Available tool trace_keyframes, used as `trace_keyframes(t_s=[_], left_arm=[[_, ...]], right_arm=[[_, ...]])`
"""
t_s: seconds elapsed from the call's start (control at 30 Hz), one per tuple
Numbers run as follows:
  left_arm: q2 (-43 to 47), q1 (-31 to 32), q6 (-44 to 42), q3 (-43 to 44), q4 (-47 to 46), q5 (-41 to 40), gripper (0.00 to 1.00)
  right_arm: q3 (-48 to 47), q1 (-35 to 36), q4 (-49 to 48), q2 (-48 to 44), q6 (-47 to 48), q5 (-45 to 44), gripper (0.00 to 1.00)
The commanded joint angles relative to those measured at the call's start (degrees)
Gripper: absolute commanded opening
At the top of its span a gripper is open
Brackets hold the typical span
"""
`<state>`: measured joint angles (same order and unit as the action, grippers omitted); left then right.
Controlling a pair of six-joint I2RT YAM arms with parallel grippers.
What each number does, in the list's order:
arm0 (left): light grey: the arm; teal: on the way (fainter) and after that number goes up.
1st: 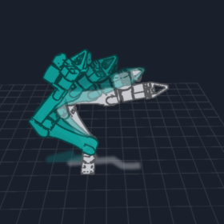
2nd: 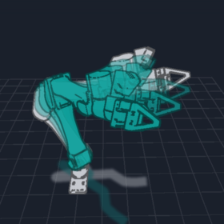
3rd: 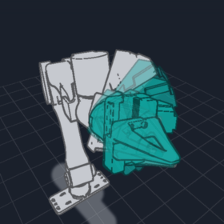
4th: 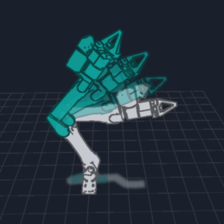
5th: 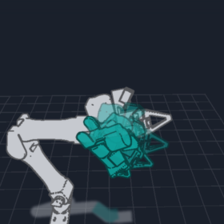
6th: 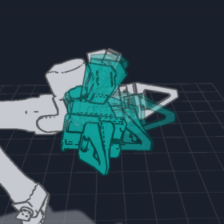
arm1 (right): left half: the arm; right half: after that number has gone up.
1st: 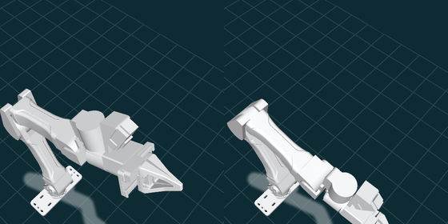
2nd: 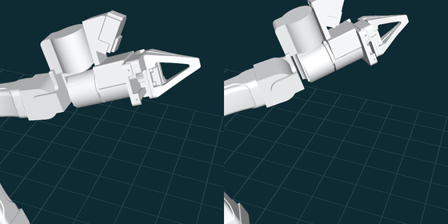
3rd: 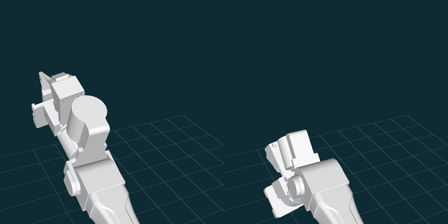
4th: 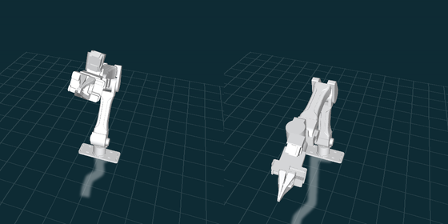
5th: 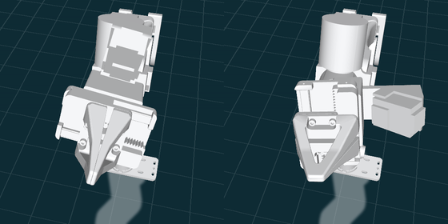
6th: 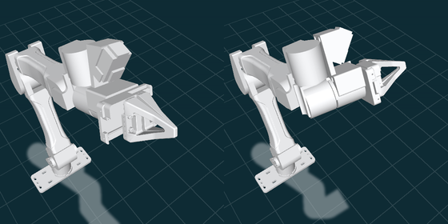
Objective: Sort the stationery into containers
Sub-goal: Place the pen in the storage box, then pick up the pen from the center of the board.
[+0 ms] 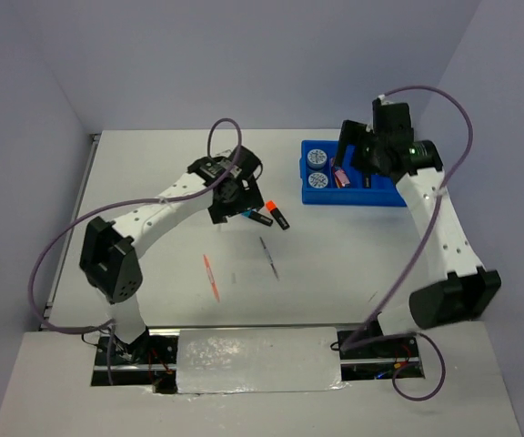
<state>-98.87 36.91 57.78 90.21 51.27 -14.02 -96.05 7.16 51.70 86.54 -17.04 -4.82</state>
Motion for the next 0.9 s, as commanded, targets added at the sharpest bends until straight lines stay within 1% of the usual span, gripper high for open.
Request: trace_keyframes(t_s=[0.0,0.03,0.07,0.1,0.17,0.23,0.27,0.37,0.43,0.5,0.57,0.73,0.87], left_arm=[[-7.64,2.29,17.35,8.12,8.14,-7.07,0.98],[-9.57,2.29,18.76,9.61,8.58,-7.16,0.97],[-13.07,2.64,21.91,12.59,9.46,-7.68,0.97],[-14.58,2.65,23.07,14.01,10.51,-8.12,0.96],[-19.14,2.82,25.53,17.18,10.35,-7.69,0.93],[-22.05,2.82,26.94,19.29,10.52,-7.25,0.93],[-24.94,2.82,28.08,21.21,10.78,-6.99,0.92],[-28.91,2.82,29.75,23.78,11.32,-6.72,0.90],[-30.06,2.82,29.50,23.87,8.51,-6.98,0.84],[-31.99,2.82,28.97,24.48,7.01,-6.72,0.81],[-34.01,2.82,29.06,26.50,7.45,-7.07,0.82],[-36.13,2.82,29.49,28.44,7.62,-7.34,0.82],[-38.06,2.82,29.67,29.84,10.16,-7.51,0.80]], right_arm=[[8.40,2.24,-4.41,-5.93,-4.23,9.72,1.00],[11.82,3.46,-4.77,-9.34,-4.84,10.52,1.00],[13.42,4.00,-4.77,-10.94,-5.20,10.71,1.00],[15.78,4.53,-4.94,-13.74,-5.11,12.27,1.00],[17.38,5.23,-4.07,-15.96,-5.37,13.69,1.00],[18.96,5.23,-3.54,-18.94,-5.46,16.41,1.00],[19.32,5.41,-3.02,-19.74,-5.38,17.29,1.00],[19.59,5.76,-1.79,-22.20,-5.03,20.02,1.00],[19.50,5.94,-1.08,-23.43,-4.50,21.42,1.00],[19.41,6.72,-0.55,-24.31,-3.97,21.78,1.00],[19.50,7.86,-0.03,-25.01,-3.44,21.34,1.00],[20.73,10.42,-0.20,-25.81,-3.35,22.40,1.00],[20.12,10.95,-0.20,-25.55,-3.26,22.75,1.00]])
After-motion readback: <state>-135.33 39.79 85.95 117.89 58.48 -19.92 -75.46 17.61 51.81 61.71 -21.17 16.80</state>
